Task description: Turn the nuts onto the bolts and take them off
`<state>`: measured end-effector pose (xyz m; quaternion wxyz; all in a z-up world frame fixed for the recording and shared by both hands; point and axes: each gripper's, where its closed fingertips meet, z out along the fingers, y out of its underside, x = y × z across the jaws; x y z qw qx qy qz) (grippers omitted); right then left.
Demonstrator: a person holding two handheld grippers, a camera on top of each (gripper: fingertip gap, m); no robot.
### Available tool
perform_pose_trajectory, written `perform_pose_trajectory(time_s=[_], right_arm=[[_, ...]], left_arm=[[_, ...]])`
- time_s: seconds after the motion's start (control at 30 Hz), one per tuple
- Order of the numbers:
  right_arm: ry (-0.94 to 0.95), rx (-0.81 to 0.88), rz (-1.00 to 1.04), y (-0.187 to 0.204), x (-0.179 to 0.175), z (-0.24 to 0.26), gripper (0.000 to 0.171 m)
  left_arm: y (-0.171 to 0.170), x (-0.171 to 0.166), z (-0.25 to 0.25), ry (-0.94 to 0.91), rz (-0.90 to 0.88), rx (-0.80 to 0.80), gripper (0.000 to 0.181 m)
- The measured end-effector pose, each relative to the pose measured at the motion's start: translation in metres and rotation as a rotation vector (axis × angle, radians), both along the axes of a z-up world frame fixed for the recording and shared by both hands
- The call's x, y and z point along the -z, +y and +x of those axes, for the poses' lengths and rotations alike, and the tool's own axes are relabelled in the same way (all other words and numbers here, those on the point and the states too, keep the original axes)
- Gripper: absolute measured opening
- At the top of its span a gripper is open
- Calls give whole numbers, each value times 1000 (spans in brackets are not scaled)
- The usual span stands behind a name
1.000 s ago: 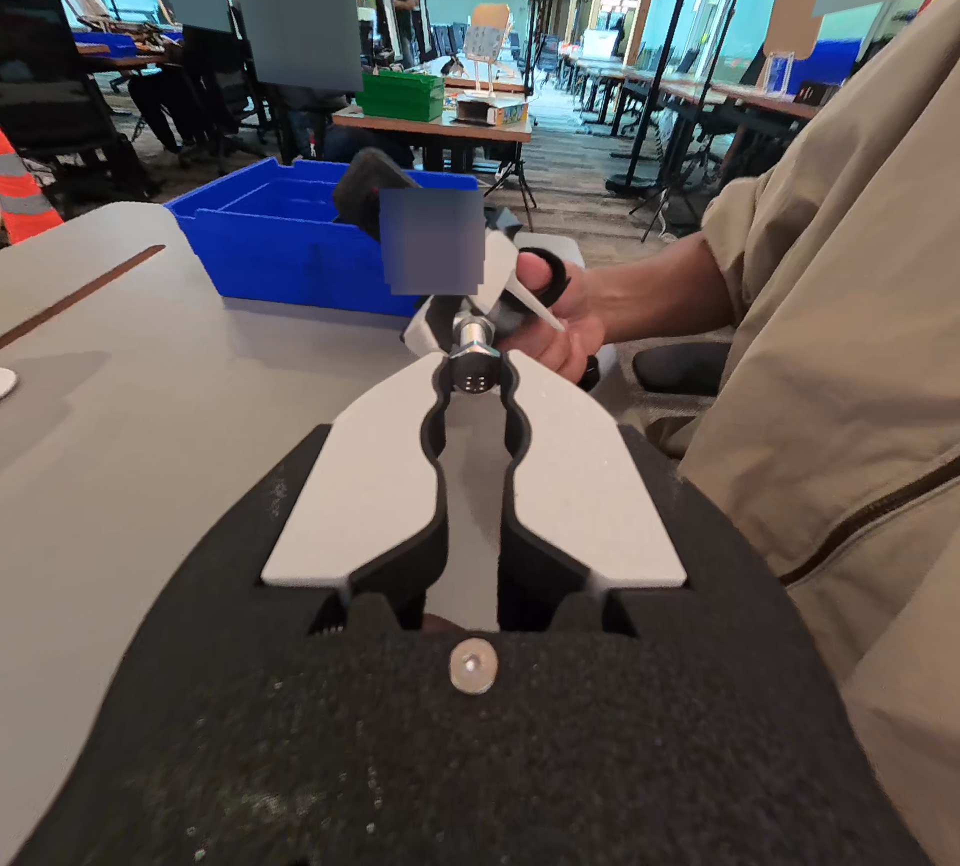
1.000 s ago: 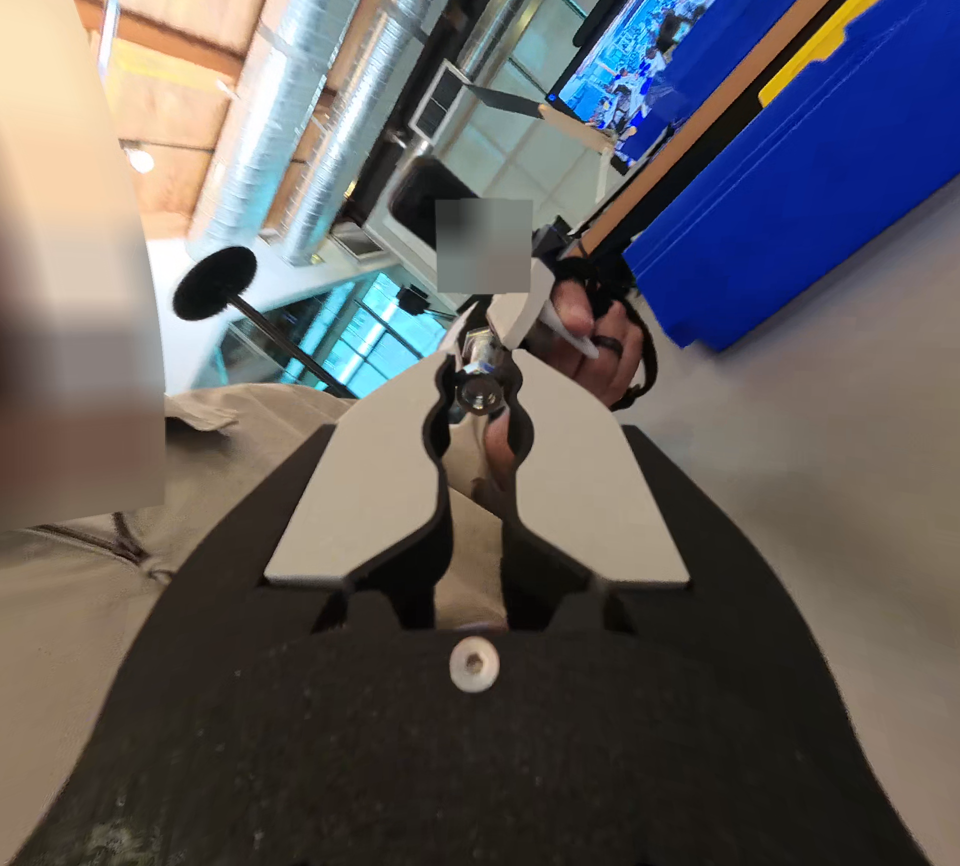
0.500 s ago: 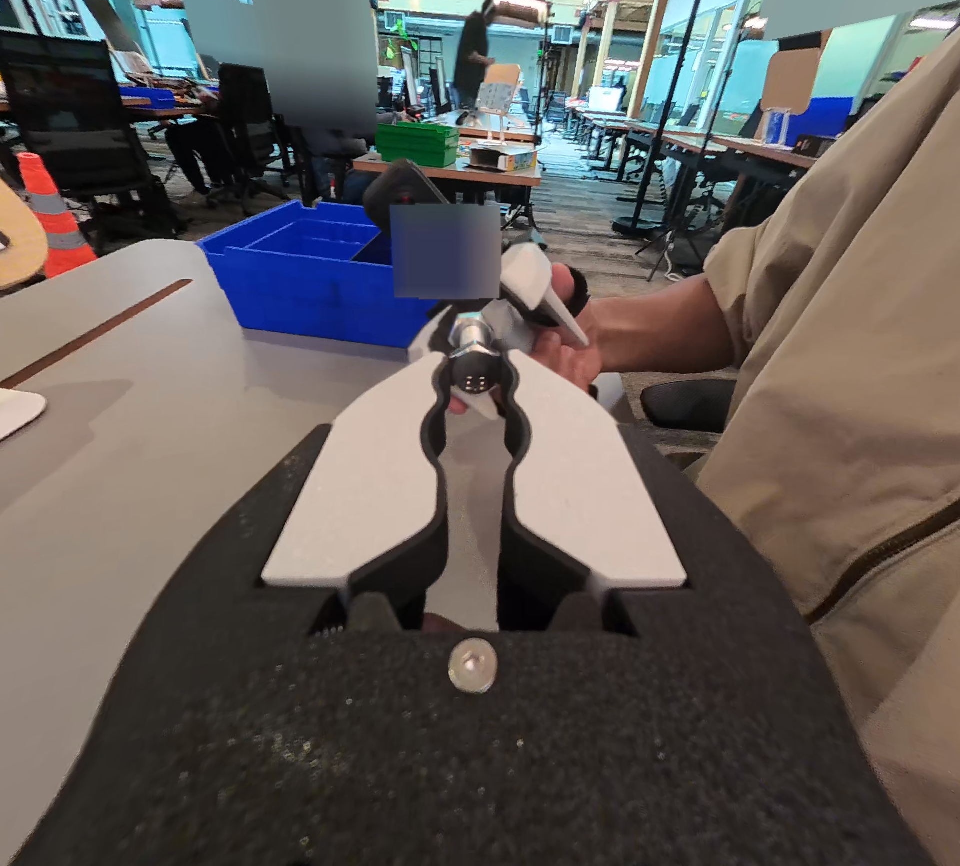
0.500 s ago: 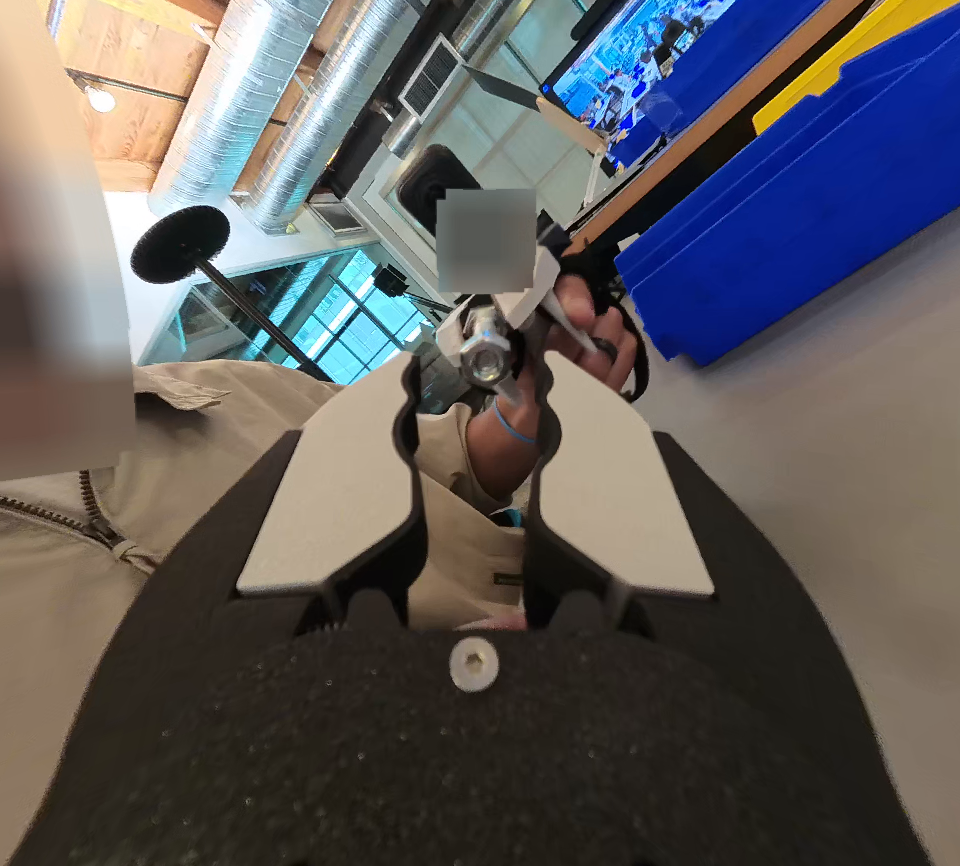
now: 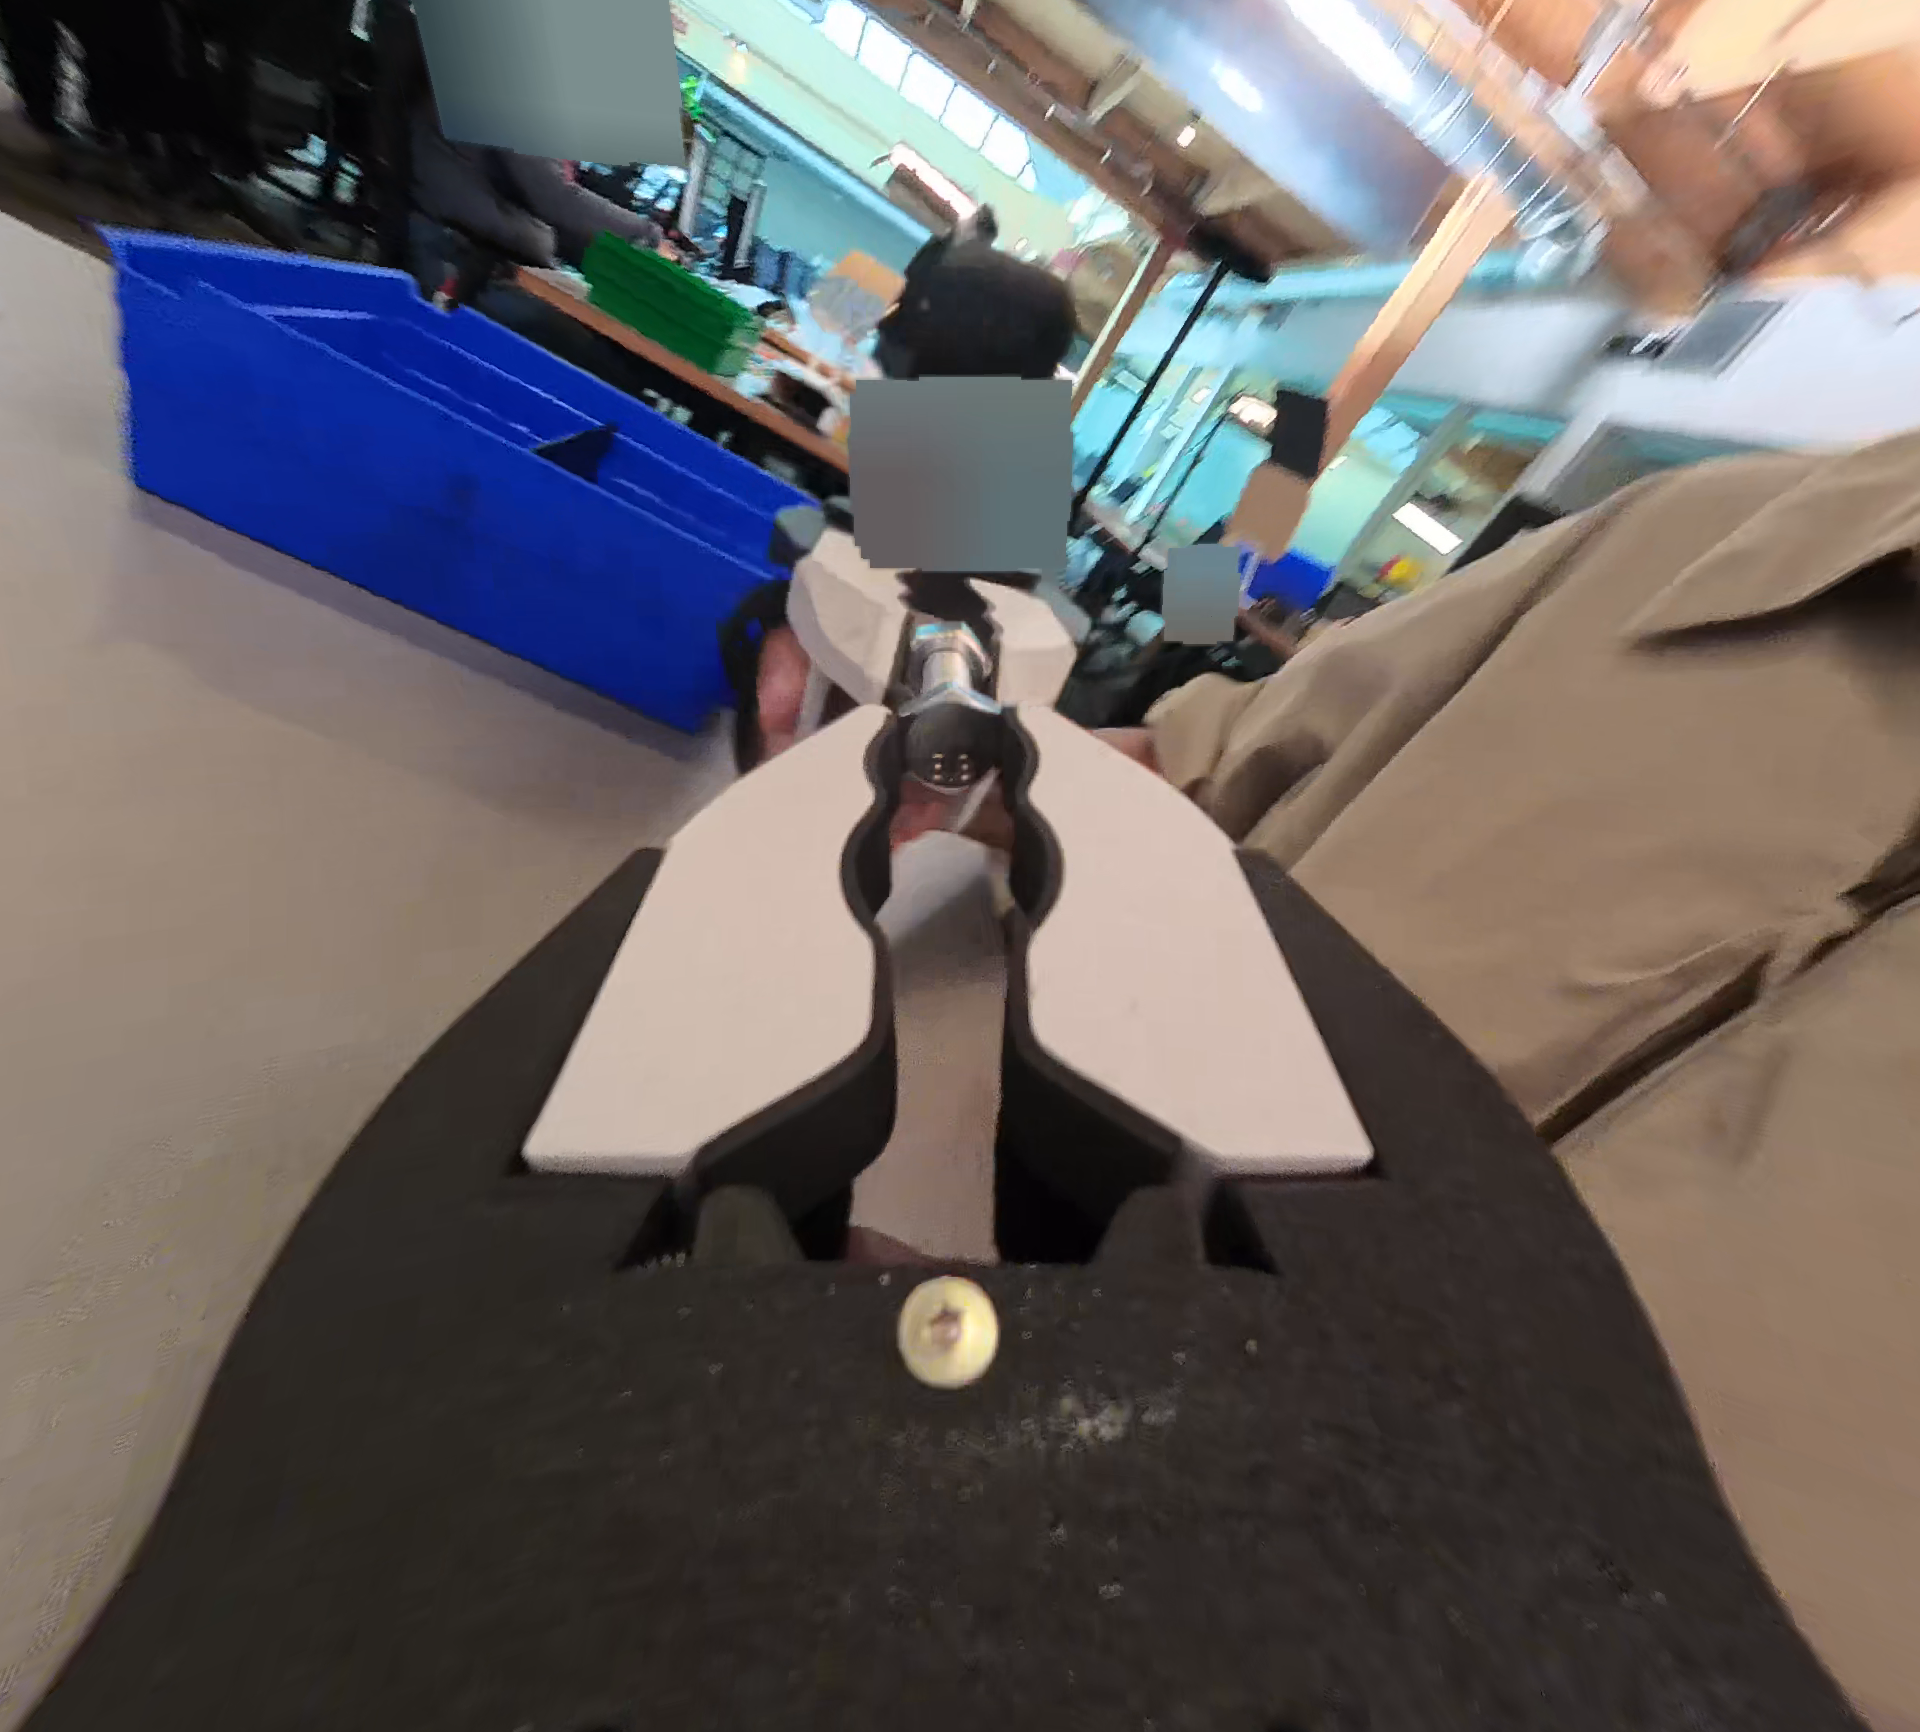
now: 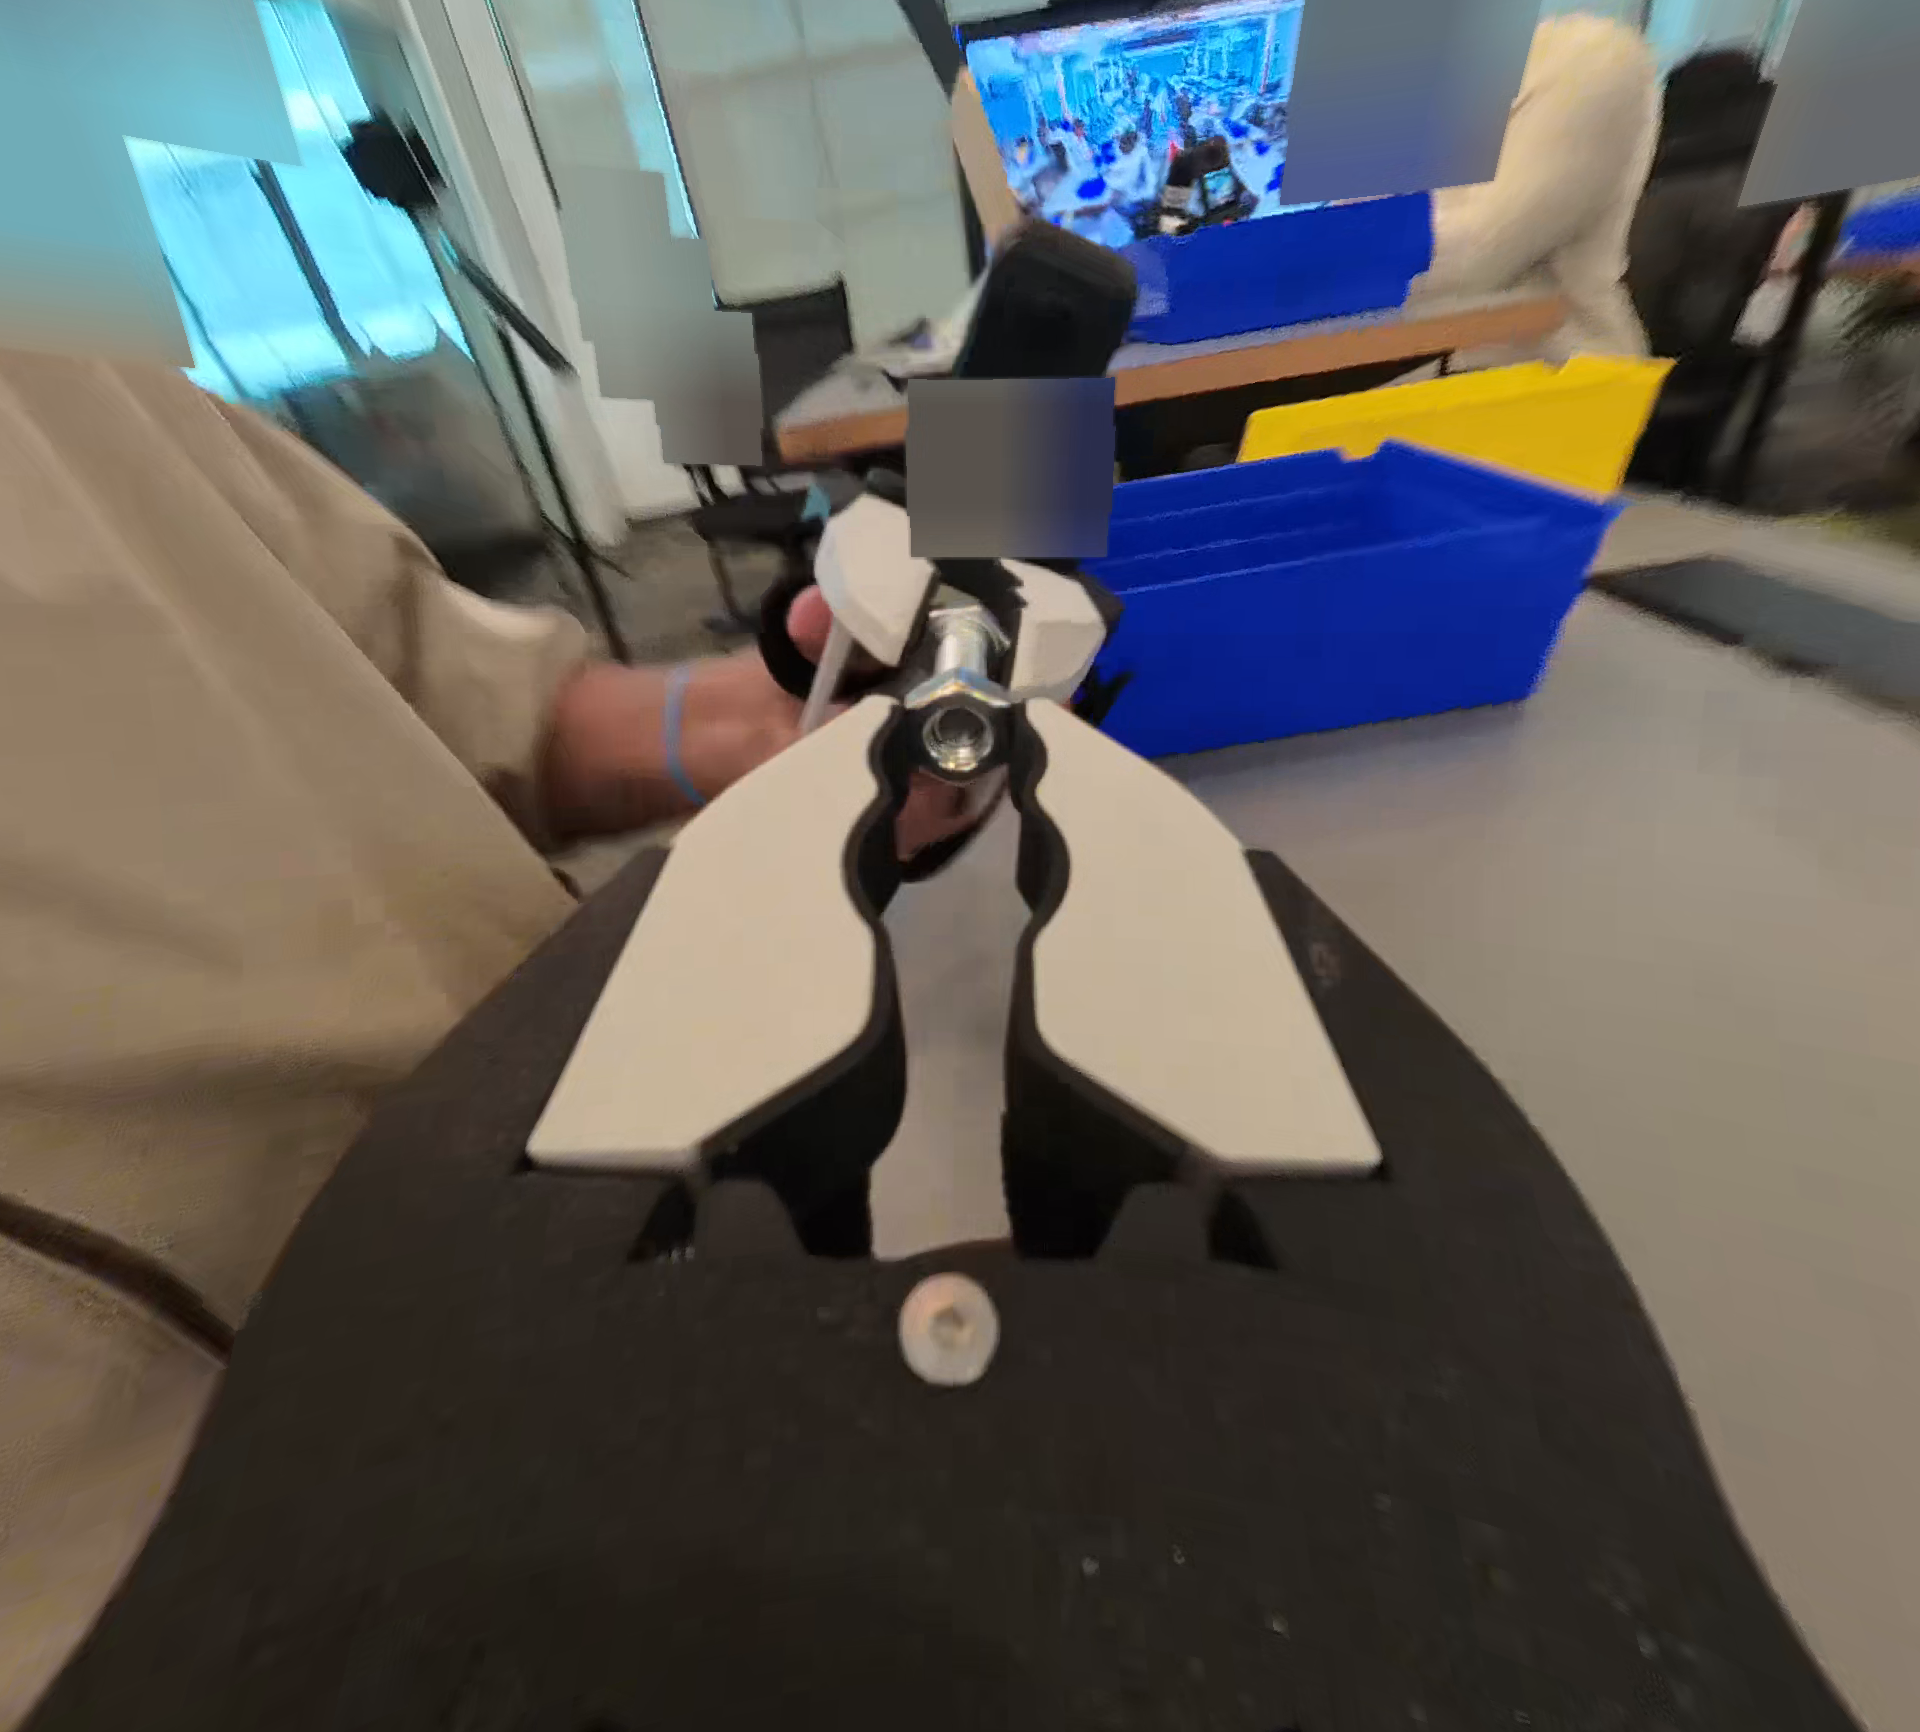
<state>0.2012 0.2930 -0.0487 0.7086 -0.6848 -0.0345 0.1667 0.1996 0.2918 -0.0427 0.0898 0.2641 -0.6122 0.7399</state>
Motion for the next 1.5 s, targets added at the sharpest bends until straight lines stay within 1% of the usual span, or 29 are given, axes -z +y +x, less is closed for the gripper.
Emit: perform_pose_trajectory(time_s=[0.17, 0.23, 0.3, 0.43, 0.47, 0.5, 0.53, 0.57, 0.6, 0.63, 0.7, 0.8, 0.87, 0.9, 0.97, 1.0, 1.03, 1.07, 1.1, 1.13, 1.2, 1.23, 1.3, 1.37, 1.5], right_arm=[[-599, 112, -8, -2, -1, 0, 18], [-796, 141, -27, -1, -1, 1, 18], [-897, 147, -53, 0, 1, 4, 18], [-946, 153, -28, -1, -1, 4, 19], [-937, 158, -18, -1, -1, 3, 19], [-923, 168, -12, -1, -2, 4, 25], [-896, 185, -9, -1, -3, 6, 37], [-842, 192, -10, -1, -4, 8, 46], [-759, 184, -13, -2, -5, 9, 49], [-661, 174, -13, -3, -7, 10, 51], [-423, 164, -19, -4, -7, 13, 47], [42, 100, -58, 1, 2, 13, 47], [353, 2, -37, 3, 2, 7, 48], [475, -34, -27, 4, 2, 5, 48], [637, -88, -1, 4, 0, 4, 46], [700, -97, -6, 6, 1, 5, 43], [756, -115, -15, 7, 2, 5, 45], [803, -144, -9, 8, 1, 4, 41], [828, -160, -17, 10, 2, 3, 39], [829, -160, -29, 12, 5, 3, 40], [821, -152, -24, 15, 7, 3, 34], [814, -149, -22, 15, 7, 3, 22], [748, -144, -20, 16, 6, 3, 18], [596, -93, -8, 16, 7, 4, 18], [198, 1, -14, 13, 3, 3, 18]], left_arm=[[-1, -3, -4, 260, -201, 162, 17], [0, -2, -3, 322, -263, 204, 17], [2, 0, 0, 353, -299, 214, 17], [1, -1, -2, 322, -293, 217, 17], [1, -2, -2, 318, -294, 220, 17], [2, -4, -2, 312, -311, 225, 17], [4, -7, -3, 306, -330, 234, 17], [5, -9, -3, 297, -335, 229, 17], [7, -9, -2, 283, -327, 211, 17], [10, -10, -1, 264, -316, 198, 17], [15, -8, 3, 211, -261, 138, 17], [19, 1, 8, 48, -63, 5, 17], [21, 4, 10, -73, 67, -67, 17], [21, 5, 9, -129, 121, -89, 17], [23, 5, 9, -216, 207, -130, 17], [22, 6, 8, -238, 237, -129, 17], [22, 6, 7, -260, 260, -132, 17], [22, 6, 7, -280, 277, -143, 17], [22, 6, 6, -285, 281, -141, 17], [21, 6, 4, -280, 280, -121, 17], [20, 7, 4, -284, 276, -126, 17], [20, 8, 3, -277, 277, -116, 17], [21, 7, 2, -264, 255, -122, 17], [21, 8, 3, -212, 216, -112, 17], [18, 4, 0, -90, 90, -51, 17]])
